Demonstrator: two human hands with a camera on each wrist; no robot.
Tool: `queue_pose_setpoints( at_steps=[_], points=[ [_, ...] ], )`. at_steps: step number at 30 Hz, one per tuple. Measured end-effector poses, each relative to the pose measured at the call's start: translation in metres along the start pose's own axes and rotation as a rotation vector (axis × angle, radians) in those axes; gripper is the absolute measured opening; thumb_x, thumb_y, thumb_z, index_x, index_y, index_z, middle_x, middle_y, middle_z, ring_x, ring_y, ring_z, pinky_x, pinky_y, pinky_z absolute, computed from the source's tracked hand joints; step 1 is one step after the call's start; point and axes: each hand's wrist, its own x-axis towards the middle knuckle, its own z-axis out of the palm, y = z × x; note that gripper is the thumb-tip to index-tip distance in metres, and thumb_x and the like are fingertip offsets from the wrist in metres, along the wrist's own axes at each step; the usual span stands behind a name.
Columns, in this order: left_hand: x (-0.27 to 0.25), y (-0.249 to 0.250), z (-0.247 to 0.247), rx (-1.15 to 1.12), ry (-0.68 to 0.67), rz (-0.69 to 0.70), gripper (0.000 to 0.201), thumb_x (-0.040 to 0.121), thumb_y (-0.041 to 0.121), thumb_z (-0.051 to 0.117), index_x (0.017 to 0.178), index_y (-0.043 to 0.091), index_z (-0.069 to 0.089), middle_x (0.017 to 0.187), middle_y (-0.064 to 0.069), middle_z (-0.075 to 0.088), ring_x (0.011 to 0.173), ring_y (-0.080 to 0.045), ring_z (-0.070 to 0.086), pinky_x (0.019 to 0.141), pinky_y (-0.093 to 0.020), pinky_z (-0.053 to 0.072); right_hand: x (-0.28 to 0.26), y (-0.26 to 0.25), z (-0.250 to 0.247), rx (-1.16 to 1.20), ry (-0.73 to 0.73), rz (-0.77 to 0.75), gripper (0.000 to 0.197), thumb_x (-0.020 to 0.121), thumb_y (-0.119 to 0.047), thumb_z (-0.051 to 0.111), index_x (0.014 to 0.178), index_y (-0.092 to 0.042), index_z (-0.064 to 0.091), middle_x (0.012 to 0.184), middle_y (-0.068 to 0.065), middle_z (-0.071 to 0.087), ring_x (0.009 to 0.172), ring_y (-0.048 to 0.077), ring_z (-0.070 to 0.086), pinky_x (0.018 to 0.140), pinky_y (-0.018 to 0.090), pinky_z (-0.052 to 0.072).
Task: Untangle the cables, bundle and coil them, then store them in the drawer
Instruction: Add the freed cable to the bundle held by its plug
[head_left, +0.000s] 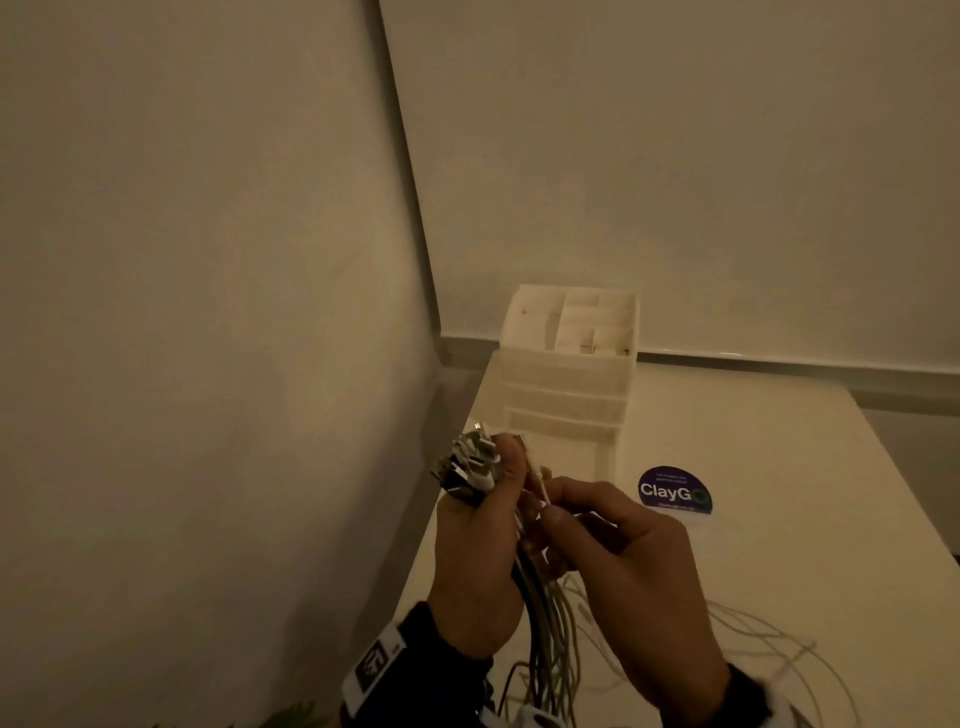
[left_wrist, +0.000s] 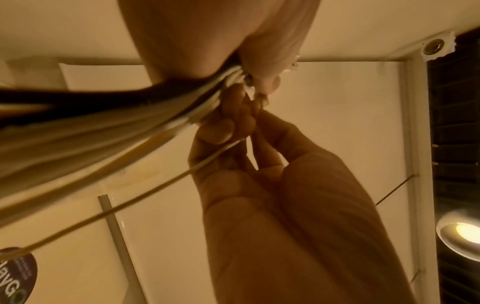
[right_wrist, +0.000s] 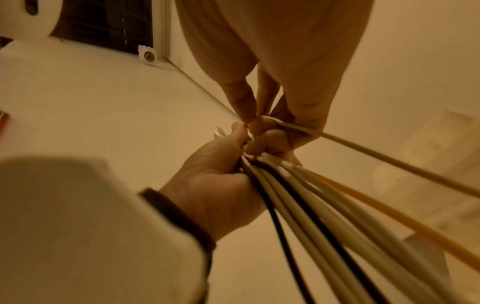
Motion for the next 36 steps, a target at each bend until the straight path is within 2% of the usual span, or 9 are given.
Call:
queue_pose_setpoints(
  at_steps=[5, 12, 15, 18, 21, 26, 30, 33, 36],
  points=[
    [-0.003, -0.004, -0.002, 0.005, -0.076, 0.02, 0.034, 0.066, 0.046, 0.073, 0.078, 0.015, 0.074, 0.08, -0.005, 0.07, 0.075, -0.023, 0.07, 0.067, -0.043, 0.056, 0.0, 0.013, 0.003, -0.223, 0.073, -0.119, 0.024, 0.083, -0.017, 0.07, 0.09, -0.039, 0.076, 0.076, -0.007, 0.066, 0.065, 0.015, 0.066, 0.058, 0.031, 0.057],
    [0.006, 0.003, -0.01, -0.008, -0.033, 0.069, 0.025, 0.073, 0.033, 0.067, 0.078, 0.008, 0.066, 0.073, -0.008, 0.065, 0.072, -0.018, 0.064, 0.071, -0.036, 0.055, -0.006, 0.03, -0.001, -0.409, 0.041, -0.225, 0.011, 0.08, -0.043, 0.063, 0.089, -0.048, 0.067, 0.084, -0.016, 0.064, 0.066, 0.01, 0.064, 0.06, 0.023, 0.053],
    [0.012, 0.028, -0.017, -0.119, -0.051, 0.07, 0.028, 0.076, 0.034, 0.062, 0.074, 0.006, 0.057, 0.065, -0.008, 0.062, 0.055, -0.016, 0.059, 0.07, -0.044, 0.058, -0.013, 0.053, -0.022, -0.403, -0.081, -0.107, 0.015, 0.082, -0.043, 0.061, 0.085, -0.035, 0.074, 0.072, -0.014, 0.067, 0.065, 0.008, 0.064, 0.06, 0.018, 0.049],
    [0.017, 0.049, -0.035, -0.058, -0.146, 0.123, 0.033, 0.082, 0.039, 0.06, 0.067, 0.012, 0.049, 0.057, -0.002, 0.048, 0.04, -0.009, 0.035, 0.043, -0.025, 0.042, -0.016, 0.082, -0.054, -0.394, -0.245, 0.072, 0.013, 0.088, -0.025, 0.064, 0.083, -0.022, 0.076, 0.067, -0.013, 0.067, 0.061, 0.007, 0.061, 0.06, 0.013, 0.045],
    [0.02, 0.062, -0.053, 0.024, -0.191, 0.159, 0.037, 0.09, 0.036, 0.056, 0.062, 0.016, 0.043, 0.052, 0.003, 0.031, 0.038, -0.006, 0.025, 0.038, -0.02, 0.024, -0.004, 0.097, -0.082, -0.498, -0.325, 0.095, 0.012, 0.088, -0.021, 0.066, 0.083, -0.02, 0.076, 0.072, -0.015, 0.069, 0.065, 0.005, 0.062, 0.063, 0.013, 0.046],
    [0.024, 0.085, -0.079, 0.097, -0.136, 0.225, 0.043, 0.094, 0.034, 0.055, 0.061, 0.017, 0.033, 0.051, 0.005, 0.022, 0.037, -0.005, 0.02, 0.039, -0.02, 0.016, 0.017, 0.113, -0.132, -0.605, -0.333, 0.206, 0.017, 0.091, -0.023, 0.063, 0.078, -0.026, 0.074, 0.072, -0.007, 0.071, 0.059, 0.001, 0.057, 0.061, 0.017, 0.046],
    [0.012, 0.072, -0.075, 0.35, -0.208, 0.205, 0.032, 0.08, 0.022, 0.076, 0.059, 0.02, 0.052, 0.047, 0.003, 0.03, 0.036, -0.009, 0.023, 0.041, -0.021, 0.02, 0.029, 0.106, -0.138, -0.679, -0.307, 0.198, 0.02, 0.093, -0.021, 0.06, 0.077, -0.025, 0.071, 0.057, -0.017, 0.062, 0.047, 0.0, 0.049, 0.054, 0.015, 0.038],
    [0.002, 0.043, -0.053, 0.602, -0.206, 0.205, 0.019, 0.078, 0.013, 0.077, 0.064, 0.024, 0.072, 0.045, 0.004, 0.049, 0.038, -0.012, 0.035, 0.041, -0.021, 0.03, 0.043, 0.077, -0.113, -0.76, -0.34, 0.06, 0.012, 0.091, -0.03, 0.062, 0.084, -0.029, 0.071, 0.074, -0.016, 0.07, 0.067, -0.003, 0.062, 0.062, 0.012, 0.045],
    [0.001, 0.018, -0.033, 0.781, -0.274, 0.241, 0.006, 0.076, 0.029, 0.078, 0.079, 0.024, 0.076, 0.045, -0.002, 0.058, 0.04, -0.015, 0.05, 0.047, -0.028, 0.043, 0.049, 0.042, -0.082, -0.799, -0.432, -0.048, 0.012, 0.09, -0.036, 0.062, 0.09, -0.029, 0.072, 0.076, -0.023, 0.066, 0.075, -0.004, 0.062, 0.067, 0.012, 0.048]
  ],
)
